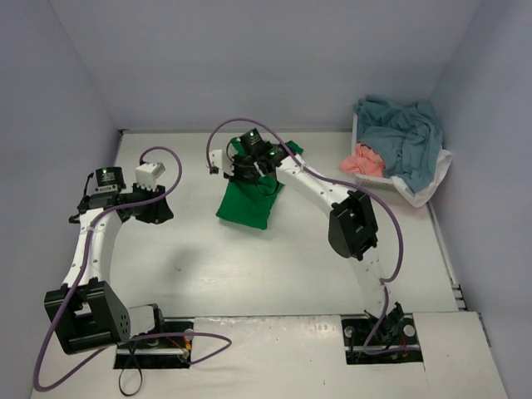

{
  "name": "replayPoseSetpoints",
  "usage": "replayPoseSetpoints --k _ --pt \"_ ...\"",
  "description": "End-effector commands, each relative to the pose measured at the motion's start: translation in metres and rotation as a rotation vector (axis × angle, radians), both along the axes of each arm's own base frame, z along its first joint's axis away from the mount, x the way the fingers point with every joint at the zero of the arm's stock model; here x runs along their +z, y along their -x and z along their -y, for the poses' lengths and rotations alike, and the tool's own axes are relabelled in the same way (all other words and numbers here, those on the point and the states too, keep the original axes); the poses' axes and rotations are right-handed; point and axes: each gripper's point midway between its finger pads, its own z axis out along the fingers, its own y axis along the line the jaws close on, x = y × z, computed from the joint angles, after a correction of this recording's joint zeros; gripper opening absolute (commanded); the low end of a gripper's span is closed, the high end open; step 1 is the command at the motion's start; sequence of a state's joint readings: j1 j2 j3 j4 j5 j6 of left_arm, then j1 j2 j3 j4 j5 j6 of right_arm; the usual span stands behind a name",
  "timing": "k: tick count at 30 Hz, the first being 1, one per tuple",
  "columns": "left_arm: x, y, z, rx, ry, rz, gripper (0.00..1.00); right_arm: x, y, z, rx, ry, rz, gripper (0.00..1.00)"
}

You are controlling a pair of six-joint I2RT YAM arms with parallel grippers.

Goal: Fold and stack the t-shirts

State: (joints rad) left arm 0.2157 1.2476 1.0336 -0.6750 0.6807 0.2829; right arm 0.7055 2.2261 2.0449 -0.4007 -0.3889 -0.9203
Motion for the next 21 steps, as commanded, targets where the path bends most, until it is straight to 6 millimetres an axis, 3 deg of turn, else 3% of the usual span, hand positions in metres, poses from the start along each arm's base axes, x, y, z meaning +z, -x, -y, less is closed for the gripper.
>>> replayPoseSetpoints --k 1,3,6,7,10,12,15,21 --pt "0.011 -0.009 0.005 -0.024 0.010 0.056 0.32 -0.007 -0.011 -0.002 -0.012 -0.004 0.006 0.00" --pt "0.011 -0.009 0.005 -0.024 0.011 0.056 0.32 -0.024 -0.011 -0.001 -0.018 0.017 -0.015 0.02" --pt "0.014 -0.009 0.005 -0.025 0.013 0.060 0.32 -0.044 -0.012 0.004 -0.035 0.058 -0.032 0.20" --pt "0.015 -0.009 0.006 -0.027 0.016 0.061 0.32 -0.053 -0.014 0.008 -0.050 0.078 -0.034 0.34" --pt "0.017 -0.009 0.007 -0.029 0.019 0.067 0.32 -0.060 -0.014 0.011 -0.063 0.092 -0.035 0.50" --pt "0.017 -0.008 0.007 -0.028 0.021 0.064 0.32 -0.064 -0.017 0.015 -0.092 0.103 -0.028 0.52" --pt "0.017 -0.007 0.008 -0.032 0.026 0.062 0.32 -0.061 -0.023 0.019 -0.143 0.096 -0.002 0.61" --pt "0.024 -0.004 0.010 -0.036 0.030 0.082 0.32 -0.017 -0.035 0.019 -0.261 0.008 0.110 0.63"
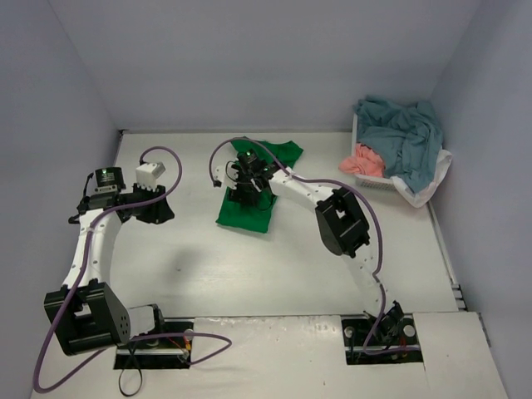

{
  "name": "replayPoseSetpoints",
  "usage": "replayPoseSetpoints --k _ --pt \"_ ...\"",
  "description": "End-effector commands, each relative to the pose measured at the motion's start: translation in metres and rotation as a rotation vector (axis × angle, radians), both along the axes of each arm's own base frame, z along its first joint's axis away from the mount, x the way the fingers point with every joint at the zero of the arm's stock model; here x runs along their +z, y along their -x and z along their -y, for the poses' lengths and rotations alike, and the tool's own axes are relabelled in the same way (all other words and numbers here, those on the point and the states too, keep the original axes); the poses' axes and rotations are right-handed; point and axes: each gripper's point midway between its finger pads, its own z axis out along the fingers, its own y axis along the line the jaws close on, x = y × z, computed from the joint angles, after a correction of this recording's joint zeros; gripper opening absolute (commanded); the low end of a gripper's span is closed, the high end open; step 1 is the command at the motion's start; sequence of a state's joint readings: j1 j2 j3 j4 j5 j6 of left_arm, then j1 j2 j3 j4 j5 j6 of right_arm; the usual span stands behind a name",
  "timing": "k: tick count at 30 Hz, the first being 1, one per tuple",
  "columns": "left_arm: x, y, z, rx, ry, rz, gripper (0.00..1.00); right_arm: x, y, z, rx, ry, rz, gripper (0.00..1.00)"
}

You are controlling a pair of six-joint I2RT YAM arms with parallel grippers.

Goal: Fold and stack the t-shirts

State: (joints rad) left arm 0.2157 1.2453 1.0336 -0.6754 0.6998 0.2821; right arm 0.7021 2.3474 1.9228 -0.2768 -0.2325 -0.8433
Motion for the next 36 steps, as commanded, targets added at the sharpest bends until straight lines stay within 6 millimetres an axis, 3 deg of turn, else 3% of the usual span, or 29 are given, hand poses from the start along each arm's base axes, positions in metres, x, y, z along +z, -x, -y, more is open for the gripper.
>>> replayPoseSetpoints --k 1,2,3,5,8,9,10,13,16,17,18,21,27,31,32,36 --pt "0.022 -0.003 0.008 -0.024 0.019 0.074 0.32 0.093 -0.020 -0.006 -0.104 -0.127 0.205 0.63" --pt "0.022 -0.003 0.008 -0.026 0.021 0.073 0.32 0.099 -0.018 -0.005 -0.122 -0.136 0.214 0.63" --pt "0.024 -0.003 0.008 -0.027 0.022 0.078 0.32 0.118 -0.020 -0.004 -0.147 -0.162 0.256 0.63" --pt "0.025 -0.002 0.009 -0.030 0.025 0.079 0.32 0.125 -0.014 -0.002 -0.176 -0.182 0.252 0.63" --pt "0.024 -0.003 0.011 -0.043 0.029 0.079 0.33 0.166 -0.005 0.004 -0.203 -0.255 0.285 0.63" --pt "0.023 -0.003 0.013 -0.052 0.028 0.077 0.32 0.162 -0.003 0.004 -0.209 -0.253 0.274 0.63" --pt "0.022 -0.004 0.014 -0.059 0.015 0.072 0.32 0.179 0.001 0.007 -0.212 -0.282 0.287 0.63" --pt "0.021 -0.006 0.024 -0.097 -0.015 0.068 0.32 0.183 0.018 0.012 -0.199 -0.290 0.243 0.59" --pt "0.022 -0.012 0.032 -0.130 -0.045 0.066 0.32 0.156 0.034 0.019 -0.188 -0.238 0.156 0.25" --pt "0.027 -0.016 0.034 -0.135 -0.053 0.078 0.32 0.147 0.035 0.022 -0.191 -0.223 0.142 0.04" --pt "0.025 -0.018 0.035 -0.142 -0.057 0.067 0.32 0.127 0.040 0.026 -0.183 -0.184 0.110 0.00" --pt "0.036 -0.025 0.037 -0.147 -0.054 0.081 0.32 0.090 0.046 0.031 -0.171 -0.133 0.043 0.00" --pt "0.040 -0.031 0.038 -0.145 -0.048 0.092 0.32 0.039 0.042 0.032 -0.166 -0.094 -0.066 0.00" --pt "0.034 -0.032 0.039 -0.144 -0.047 0.084 0.32 0.021 0.027 0.031 -0.175 -0.092 -0.089 0.00" --pt "0.033 -0.032 0.039 -0.143 -0.046 0.083 0.32 0.010 0.027 0.031 -0.179 -0.078 -0.105 0.00" --pt "0.027 -0.034 0.039 -0.141 -0.043 0.074 0.32 -0.006 0.025 0.028 -0.188 -0.065 -0.144 0.00"
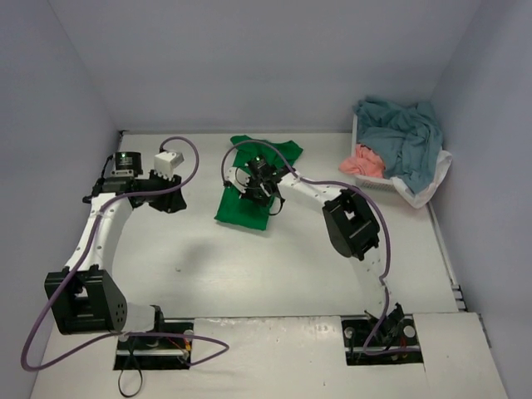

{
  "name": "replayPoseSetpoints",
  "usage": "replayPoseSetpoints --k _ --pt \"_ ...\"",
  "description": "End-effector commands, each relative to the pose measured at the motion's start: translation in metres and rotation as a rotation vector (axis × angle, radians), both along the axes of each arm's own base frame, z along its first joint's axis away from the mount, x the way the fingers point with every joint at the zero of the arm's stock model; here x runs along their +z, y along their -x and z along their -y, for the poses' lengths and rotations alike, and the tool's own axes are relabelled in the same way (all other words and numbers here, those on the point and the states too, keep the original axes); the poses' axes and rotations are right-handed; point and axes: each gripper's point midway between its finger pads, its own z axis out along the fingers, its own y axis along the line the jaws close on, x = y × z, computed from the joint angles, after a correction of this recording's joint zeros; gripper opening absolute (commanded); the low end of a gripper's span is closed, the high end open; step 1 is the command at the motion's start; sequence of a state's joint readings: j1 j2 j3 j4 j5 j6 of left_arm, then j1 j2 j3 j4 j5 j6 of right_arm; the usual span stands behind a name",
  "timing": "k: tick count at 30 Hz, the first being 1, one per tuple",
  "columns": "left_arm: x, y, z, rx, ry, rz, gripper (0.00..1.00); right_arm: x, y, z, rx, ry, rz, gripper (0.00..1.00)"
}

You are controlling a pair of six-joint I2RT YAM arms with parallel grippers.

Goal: Fold and stack the t-shirts

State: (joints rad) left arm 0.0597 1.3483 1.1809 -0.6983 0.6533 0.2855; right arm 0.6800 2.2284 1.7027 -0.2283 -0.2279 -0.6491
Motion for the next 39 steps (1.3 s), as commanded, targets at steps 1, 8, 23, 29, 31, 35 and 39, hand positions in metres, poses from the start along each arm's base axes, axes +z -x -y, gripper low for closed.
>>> replayPoseSetpoints --k 1,8,23,29,31,35,39 --pt "0.008 -0.009 0.003 -0.013 0.004 0.051 0.32 0.004 -0.005 -0.008 -0.005 -0.034 -0.023 0.04" --pt "0.005 -0.015 0.007 -0.029 0.000 0.041 0.32 0.021 0.000 -0.001 -0.023 -0.031 -0.010 0.44" --pt "0.016 -0.007 0.014 -0.039 0.001 0.074 0.32 0.045 0.044 -0.013 0.039 -0.053 -0.024 0.46" --pt "0.015 -0.007 0.012 -0.034 -0.003 0.078 0.32 0.035 0.049 -0.027 0.065 -0.071 -0.061 0.26" --pt "0.014 -0.007 0.012 -0.034 -0.006 0.076 0.32 0.031 0.045 -0.032 0.064 -0.078 -0.066 0.24" --pt "0.012 -0.007 0.012 -0.036 -0.008 0.078 0.32 0.028 0.041 -0.041 0.071 -0.080 -0.062 0.18" --pt "0.010 -0.009 0.011 -0.035 -0.011 0.077 0.32 0.044 0.027 -0.045 0.061 -0.091 -0.007 0.17"
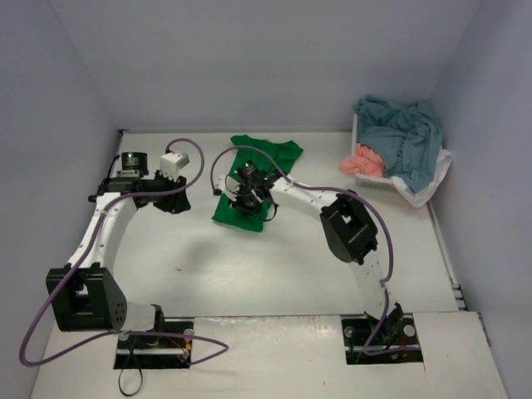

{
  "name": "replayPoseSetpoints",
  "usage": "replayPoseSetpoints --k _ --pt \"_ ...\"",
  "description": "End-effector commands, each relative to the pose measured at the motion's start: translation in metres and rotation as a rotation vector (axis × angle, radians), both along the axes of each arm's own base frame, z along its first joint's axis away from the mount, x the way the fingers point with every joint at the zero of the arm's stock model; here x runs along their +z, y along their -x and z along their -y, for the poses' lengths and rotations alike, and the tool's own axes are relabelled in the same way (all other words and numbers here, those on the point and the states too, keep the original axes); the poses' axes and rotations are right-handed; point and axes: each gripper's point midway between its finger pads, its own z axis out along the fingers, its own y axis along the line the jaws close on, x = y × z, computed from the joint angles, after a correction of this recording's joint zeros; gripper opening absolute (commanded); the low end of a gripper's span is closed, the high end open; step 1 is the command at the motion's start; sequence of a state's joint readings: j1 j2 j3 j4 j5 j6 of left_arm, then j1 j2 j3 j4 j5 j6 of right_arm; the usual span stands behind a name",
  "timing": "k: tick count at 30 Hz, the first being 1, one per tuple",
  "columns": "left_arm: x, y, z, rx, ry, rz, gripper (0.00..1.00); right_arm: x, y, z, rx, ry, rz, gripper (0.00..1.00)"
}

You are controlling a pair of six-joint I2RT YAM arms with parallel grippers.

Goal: Fold and stack the t-shirts

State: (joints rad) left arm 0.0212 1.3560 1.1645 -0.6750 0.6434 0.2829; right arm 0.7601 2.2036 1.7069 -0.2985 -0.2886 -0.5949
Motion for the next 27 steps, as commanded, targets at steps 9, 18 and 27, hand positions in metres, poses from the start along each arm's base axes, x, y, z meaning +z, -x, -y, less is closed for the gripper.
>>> replayPoseSetpoints --k 9,18,27 --pt "0.013 -0.011 0.001 -0.004 -0.001 0.077 0.32 0.011 -0.020 -0.017 -0.001 -0.037 0.047 0.03" --pt "0.010 -0.012 0.001 -0.007 -0.001 0.071 0.32 -0.030 0.017 0.011 0.043 0.068 -0.040 0.00" --pt "0.010 -0.010 0.001 -0.011 -0.005 0.076 0.32 -0.025 0.079 0.035 0.129 0.112 -0.121 0.00"
